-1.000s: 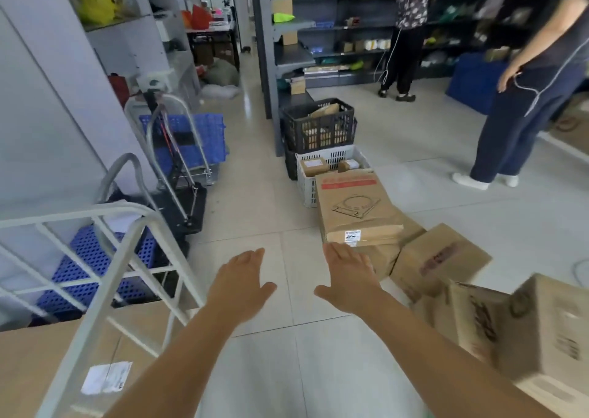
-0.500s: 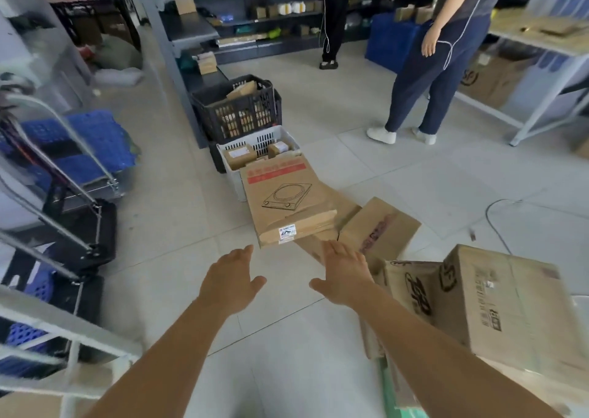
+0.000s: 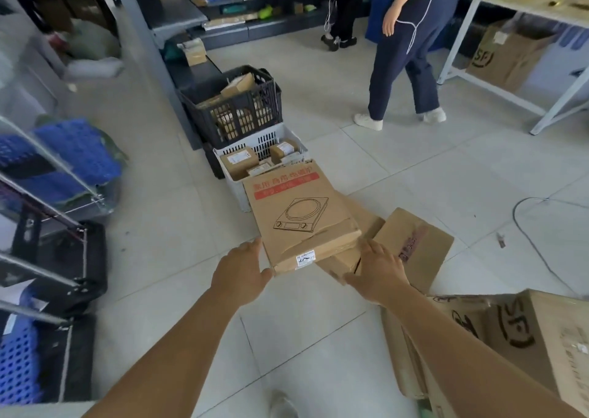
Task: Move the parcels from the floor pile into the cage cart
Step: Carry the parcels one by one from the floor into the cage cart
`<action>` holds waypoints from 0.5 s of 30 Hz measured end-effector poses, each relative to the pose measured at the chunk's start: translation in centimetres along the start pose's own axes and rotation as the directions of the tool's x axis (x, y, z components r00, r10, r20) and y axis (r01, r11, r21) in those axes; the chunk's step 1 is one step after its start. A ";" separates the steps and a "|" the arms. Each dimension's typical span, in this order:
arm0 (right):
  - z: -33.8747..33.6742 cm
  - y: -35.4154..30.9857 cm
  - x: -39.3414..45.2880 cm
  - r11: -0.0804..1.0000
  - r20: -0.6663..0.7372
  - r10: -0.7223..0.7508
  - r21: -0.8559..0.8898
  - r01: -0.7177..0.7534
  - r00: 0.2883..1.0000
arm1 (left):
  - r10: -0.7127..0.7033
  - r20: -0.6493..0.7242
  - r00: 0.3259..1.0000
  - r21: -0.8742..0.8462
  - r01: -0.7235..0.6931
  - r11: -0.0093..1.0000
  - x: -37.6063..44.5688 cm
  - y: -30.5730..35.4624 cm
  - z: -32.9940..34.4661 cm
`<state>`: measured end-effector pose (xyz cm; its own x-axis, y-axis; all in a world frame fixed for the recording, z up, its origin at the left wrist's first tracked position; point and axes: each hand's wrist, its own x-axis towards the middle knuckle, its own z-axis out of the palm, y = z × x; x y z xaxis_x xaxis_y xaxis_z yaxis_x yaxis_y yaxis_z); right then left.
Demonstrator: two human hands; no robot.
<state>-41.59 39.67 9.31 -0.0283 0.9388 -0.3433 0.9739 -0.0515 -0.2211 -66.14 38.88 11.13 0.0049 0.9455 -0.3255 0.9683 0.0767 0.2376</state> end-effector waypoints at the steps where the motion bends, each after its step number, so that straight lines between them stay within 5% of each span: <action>1: -0.1 -0.6 1.2 1.000 0.004 0.007 0.004 -0.007 1.000 | -0.004 -0.003 1.000 -0.003 0.004 1.000 1.4 -0.6 -0.7; 15: 0.1 -2.4 20.4 0.973 0.060 0.209 0.091 -0.214 0.976 | 0.049 0.105 0.993 -0.012 -0.048 0.999 24.6 -3.2 -4.9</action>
<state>-44.49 58.92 2.77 0.1622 0.8850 -0.4364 0.9326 -0.2820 -0.2251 -70.33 63.49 6.85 0.0788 0.9096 -0.4080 0.9638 0.0350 0.2643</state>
